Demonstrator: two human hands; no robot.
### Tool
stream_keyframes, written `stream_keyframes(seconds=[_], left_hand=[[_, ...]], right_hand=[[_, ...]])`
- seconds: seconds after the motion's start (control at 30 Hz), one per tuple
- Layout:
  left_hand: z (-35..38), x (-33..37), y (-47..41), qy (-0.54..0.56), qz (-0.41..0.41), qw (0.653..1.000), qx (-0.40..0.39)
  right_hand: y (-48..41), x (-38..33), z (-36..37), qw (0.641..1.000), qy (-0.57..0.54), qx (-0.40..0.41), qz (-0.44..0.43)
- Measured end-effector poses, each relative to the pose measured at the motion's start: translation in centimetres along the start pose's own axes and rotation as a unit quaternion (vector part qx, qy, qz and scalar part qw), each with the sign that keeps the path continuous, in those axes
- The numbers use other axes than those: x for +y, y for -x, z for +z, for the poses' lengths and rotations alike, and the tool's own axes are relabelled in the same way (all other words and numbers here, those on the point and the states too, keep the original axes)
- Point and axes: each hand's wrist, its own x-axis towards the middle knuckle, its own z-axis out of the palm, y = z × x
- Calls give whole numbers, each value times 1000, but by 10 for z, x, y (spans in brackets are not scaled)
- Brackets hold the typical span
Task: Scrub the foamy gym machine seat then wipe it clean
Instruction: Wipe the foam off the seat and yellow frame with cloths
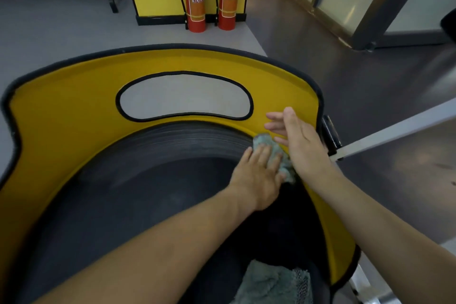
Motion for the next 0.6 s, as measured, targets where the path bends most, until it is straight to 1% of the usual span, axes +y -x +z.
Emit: stream_keyframes(seconds=[0.1, 0.17, 0.27, 0.37, 0.43, 0.47, 0.53, 0.57, 0.6], left_hand=[[-4, -68, -2, 15, -105, 994, 25], [-2, -128, 18, 23, -168, 985, 29], [10, -208, 81, 38, -258, 965, 18], [19, -241, 145, 71, -323, 944, 13], [19, -235, 157, 53, -328, 943, 8], [17, -229, 152, 20, -321, 947, 2], [12, -213, 133, -13, -318, 948, 0], [9, -204, 122, -22, -304, 952, 0], [6, -191, 108, -51, -272, 961, -3]], right_hand=[[-3, -1, 3, 1000, -20, 12, 11], [-4, -5, 5, 1000, -18, 7, 13], [-4, -11, 11, 1000, -11, -4, 15], [0, -17, 12, 1000, -1, -4, 13], [5, -22, 6, 1000, -6, 5, 12], [7, -24, 1, 1000, -17, 13, 15], [11, -25, -8, 999, -42, 24, 22], [14, -26, -12, 998, -51, 25, 28], [16, -27, -15, 998, -56, 23, 32]])
